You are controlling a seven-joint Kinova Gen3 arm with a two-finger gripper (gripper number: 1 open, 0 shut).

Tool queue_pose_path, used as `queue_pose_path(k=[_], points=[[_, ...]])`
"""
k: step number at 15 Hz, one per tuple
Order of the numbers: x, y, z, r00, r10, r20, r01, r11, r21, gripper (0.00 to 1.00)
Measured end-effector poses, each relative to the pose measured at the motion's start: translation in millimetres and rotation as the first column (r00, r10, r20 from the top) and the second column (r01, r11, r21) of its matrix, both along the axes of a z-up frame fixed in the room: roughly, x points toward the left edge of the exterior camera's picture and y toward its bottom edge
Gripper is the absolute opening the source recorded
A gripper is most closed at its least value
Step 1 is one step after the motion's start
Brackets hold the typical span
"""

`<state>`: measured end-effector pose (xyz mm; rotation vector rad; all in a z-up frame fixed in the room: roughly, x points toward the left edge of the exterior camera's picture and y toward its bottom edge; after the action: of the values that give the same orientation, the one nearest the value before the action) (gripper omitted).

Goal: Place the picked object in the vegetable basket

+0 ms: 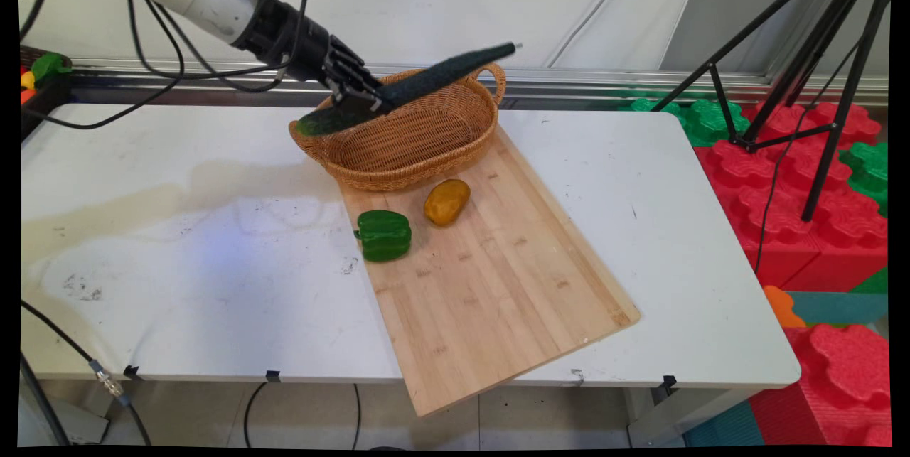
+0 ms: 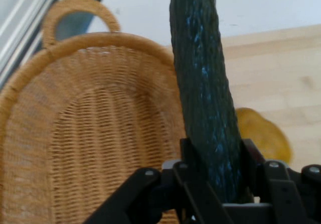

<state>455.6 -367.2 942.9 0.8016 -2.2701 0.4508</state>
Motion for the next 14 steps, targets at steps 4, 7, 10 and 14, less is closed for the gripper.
queue_pose_path(k=[4, 7, 10, 14], points=[[8.7, -35.0, -15.4, 1.0, 0.016, 0.005, -0.016, 1.0, -0.025, 0.0], [15.3, -56.7, -33.4, 0.999, 0.026, 0.019, -0.026, 1.0, -0.018, 0.0], [24.3, -72.1, -55.1, 0.999, 0.037, 0.035, -0.037, 0.999, 0.002, 0.0], [32.5, -88.1, -77.3, 0.998, 0.043, 0.041, -0.043, 0.999, 0.018, 0.0]])
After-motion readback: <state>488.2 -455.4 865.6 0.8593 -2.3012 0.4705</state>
